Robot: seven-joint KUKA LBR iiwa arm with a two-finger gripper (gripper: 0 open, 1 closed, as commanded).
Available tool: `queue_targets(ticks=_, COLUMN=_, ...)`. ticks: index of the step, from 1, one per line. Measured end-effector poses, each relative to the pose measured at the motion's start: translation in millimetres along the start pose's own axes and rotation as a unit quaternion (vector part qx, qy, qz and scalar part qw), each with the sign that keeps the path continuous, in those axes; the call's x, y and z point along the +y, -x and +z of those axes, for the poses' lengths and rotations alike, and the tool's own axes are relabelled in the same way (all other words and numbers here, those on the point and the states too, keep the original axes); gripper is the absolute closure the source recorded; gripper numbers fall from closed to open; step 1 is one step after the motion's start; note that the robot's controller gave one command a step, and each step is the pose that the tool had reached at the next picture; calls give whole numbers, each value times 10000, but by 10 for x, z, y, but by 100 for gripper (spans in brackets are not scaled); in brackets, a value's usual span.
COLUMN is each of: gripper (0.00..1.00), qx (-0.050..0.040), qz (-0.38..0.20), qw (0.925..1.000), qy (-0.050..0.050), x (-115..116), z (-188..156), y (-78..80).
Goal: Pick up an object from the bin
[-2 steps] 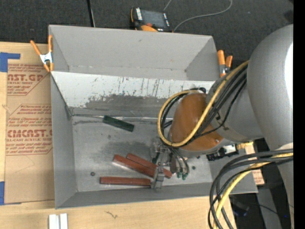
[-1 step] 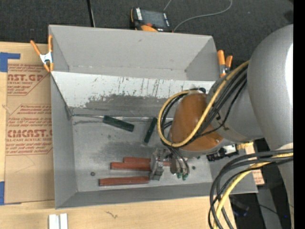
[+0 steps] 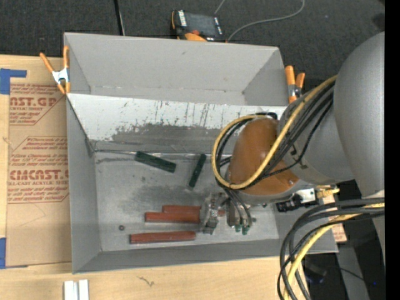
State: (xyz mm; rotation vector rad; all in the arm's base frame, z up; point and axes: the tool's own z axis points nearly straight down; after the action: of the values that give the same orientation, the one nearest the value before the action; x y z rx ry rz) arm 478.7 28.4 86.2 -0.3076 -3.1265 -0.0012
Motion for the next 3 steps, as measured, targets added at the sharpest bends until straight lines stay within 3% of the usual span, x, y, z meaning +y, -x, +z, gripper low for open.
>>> queue_targets(ticks=1, gripper=0, qx=3, qz=-2, qw=10000, qy=-3, x=-1, z=4, y=-1)
queue_targets(ticks=2, gripper=100, qx=2, qz=0, qw=10000, qy=-5, x=-2, z=4, y=-1)
queue_targets(ticks=3, gripper=0, qx=3, qz=0, qw=10000, qy=-6, x=-2, z=4, y=-1)
